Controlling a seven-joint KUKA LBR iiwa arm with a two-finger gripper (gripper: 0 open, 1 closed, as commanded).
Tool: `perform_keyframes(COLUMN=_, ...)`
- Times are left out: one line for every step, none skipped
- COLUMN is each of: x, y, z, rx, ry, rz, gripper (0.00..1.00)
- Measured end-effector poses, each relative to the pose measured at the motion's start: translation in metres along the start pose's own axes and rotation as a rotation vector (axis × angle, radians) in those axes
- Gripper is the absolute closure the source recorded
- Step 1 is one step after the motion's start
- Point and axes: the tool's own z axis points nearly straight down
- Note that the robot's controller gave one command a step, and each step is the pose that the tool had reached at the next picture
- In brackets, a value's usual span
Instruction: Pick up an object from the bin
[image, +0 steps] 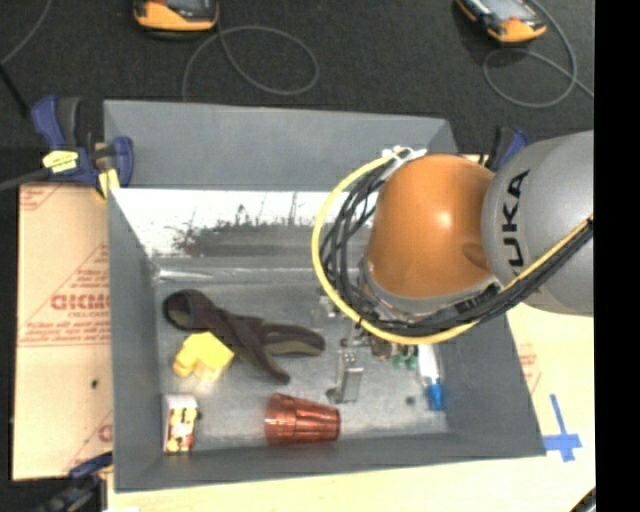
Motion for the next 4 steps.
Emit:
perform_keyframes(x=-0.002, y=0.000, z=-0.004, rx=-0.001, ry=-0.008, rz=0.002, gripper=0.00)
perform_keyframes(x=-0.029, y=0.011, z=0.059, rx=-0.002, ry=-0.012, rz=0.051, gripper=0.00)
perform_keyframes(x=-0.067, y=0.024, z=0.065, rx=-0.001, ry=-0.004, rz=0.047, gripper=0.00)
perform_keyframes(x=-0.086, y=0.033, z=0.091, rx=-0.003, ry=-0.017, rz=0.076, gripper=0.00)
